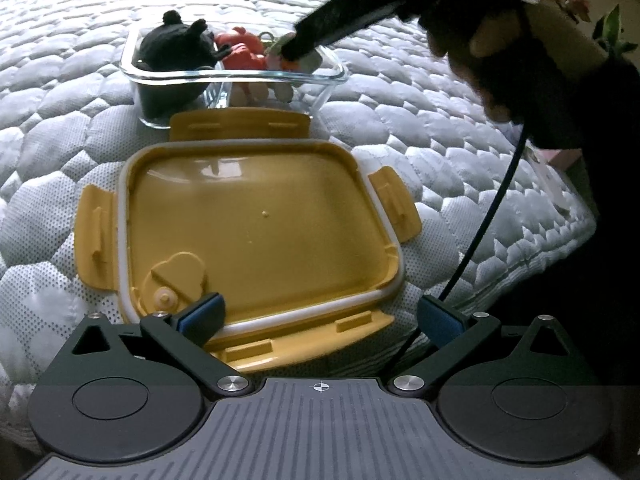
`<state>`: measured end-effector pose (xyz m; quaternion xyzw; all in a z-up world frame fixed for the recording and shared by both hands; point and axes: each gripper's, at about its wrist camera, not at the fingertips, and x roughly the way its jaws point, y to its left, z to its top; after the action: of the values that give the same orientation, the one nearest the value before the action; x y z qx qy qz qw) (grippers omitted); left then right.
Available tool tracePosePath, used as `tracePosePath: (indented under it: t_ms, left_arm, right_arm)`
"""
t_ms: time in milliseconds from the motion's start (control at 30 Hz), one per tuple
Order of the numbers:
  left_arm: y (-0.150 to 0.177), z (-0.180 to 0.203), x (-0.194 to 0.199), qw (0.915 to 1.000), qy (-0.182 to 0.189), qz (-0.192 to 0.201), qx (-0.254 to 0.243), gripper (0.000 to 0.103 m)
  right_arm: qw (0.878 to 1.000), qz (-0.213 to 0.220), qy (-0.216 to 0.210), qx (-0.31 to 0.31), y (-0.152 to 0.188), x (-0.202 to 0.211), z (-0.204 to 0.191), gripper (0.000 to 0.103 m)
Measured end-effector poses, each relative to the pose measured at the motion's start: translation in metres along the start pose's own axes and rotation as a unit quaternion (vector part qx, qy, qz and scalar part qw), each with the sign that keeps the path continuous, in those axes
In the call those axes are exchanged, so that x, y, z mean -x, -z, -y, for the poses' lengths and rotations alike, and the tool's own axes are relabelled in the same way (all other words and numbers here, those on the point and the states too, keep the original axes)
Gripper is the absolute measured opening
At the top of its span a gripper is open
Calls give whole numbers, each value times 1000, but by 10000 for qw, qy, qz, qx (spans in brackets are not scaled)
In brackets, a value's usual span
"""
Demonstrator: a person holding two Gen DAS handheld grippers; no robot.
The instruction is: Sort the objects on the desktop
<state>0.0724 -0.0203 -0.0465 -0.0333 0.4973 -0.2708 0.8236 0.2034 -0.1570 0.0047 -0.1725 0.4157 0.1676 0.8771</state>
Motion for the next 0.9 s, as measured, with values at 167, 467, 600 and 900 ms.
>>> tracePosePath:
  t_ms: [167,467,600,900]
  left_arm:
    - [0,1,0,10000,-25,-2,-18,103]
    - [1,0,1,10000,-5,-2,-96,103]
    - [0,-2,1,10000,56,5,-72,103]
    - [0,1,-1,9998,-2,18,-197,103]
  right_arm:
    - [9966,282,-114,-761,-9,6,14,39]
    - [9788,-88,-2,-2047,-27,-54,41,30]
    - [9822,-119,26,-1876,-23,-59,39,14]
    - [9848,797,119,-1539,-32,-12,33,9]
